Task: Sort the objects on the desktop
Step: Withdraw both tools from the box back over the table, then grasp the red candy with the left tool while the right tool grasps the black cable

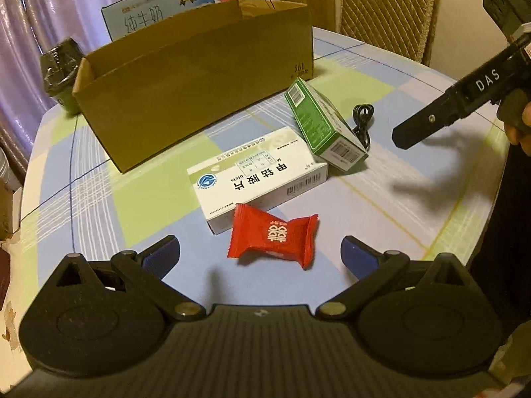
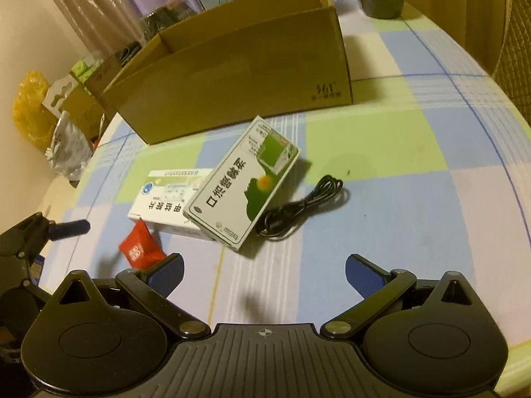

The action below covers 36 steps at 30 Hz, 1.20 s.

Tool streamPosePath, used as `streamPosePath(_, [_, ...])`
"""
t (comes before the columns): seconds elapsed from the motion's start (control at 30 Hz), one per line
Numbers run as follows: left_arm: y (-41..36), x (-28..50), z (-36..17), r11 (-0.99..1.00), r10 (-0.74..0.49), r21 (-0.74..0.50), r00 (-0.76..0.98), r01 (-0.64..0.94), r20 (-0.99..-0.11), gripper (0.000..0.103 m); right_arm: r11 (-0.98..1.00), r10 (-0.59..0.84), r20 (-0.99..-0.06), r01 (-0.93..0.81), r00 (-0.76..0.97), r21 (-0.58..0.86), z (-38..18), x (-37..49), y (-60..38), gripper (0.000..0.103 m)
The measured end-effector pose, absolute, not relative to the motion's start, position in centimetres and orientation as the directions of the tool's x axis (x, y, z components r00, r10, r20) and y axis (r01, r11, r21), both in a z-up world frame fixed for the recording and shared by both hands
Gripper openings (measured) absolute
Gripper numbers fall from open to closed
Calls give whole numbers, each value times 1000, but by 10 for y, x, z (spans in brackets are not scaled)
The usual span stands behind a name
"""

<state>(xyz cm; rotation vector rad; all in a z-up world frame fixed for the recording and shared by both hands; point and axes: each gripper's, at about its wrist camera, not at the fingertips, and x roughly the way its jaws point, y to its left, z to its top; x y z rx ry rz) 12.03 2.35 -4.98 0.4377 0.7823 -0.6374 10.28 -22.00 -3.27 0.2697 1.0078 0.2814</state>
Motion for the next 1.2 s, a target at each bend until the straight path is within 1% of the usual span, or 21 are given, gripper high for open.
streamPosePath(0.23, [25, 127, -55, 730, -383, 112, 539, 675, -750, 100, 934, 345, -802, -98, 487, 342, -41, 106, -218, 101])
streamPosePath(0.3, [22, 126, -59, 711, -382, 123, 527, 692, -759, 98, 937, 340, -807, -103, 483, 333, -42, 106, -217, 101])
streamPosePath(0.43, [16, 128, -68, 675, -376, 144, 504, 724, -778, 95, 948, 318, -816, -134, 484, 290, -43, 108, -211, 101])
streamPosePath(0.57, [13, 134, -73, 670, -373, 144, 498, 728, -783, 92, 958, 282, -820, -188, 499, 215, -45, 108, -204, 101])
streamPosePath(0.67, [11, 137, -74, 672, -376, 131, 489, 729, -787, 88, 959, 272, -825, -205, 495, 194, -48, 109, -202, 101])
streamPosePath(0.73, [8, 137, -74, 666, -379, 135, 489, 733, -786, 82, 959, 272, -827, -206, 491, 193, -50, 109, -203, 101])
streamPosePath(0.8, [6, 137, -75, 663, -380, 133, 484, 737, -789, 80, 960, 267, -829, -207, 491, 187, -50, 110, -203, 101])
streamPosePath(0.9, [4, 138, -75, 661, -386, 125, 478, 740, -789, 79, 960, 266, -831, -209, 489, 184, -50, 111, -202, 101])
streamPosePath(0.97, [5, 139, -75, 666, -390, 114, 474, 738, -790, 76, 960, 264, -831, -213, 490, 179, -51, 111, -202, 101])
streamPosePath(1.2, [6, 138, -72, 666, -398, 96, 461, 740, -793, 53, 961, 253, -830, -228, 496, 156, -50, 112, -203, 101])
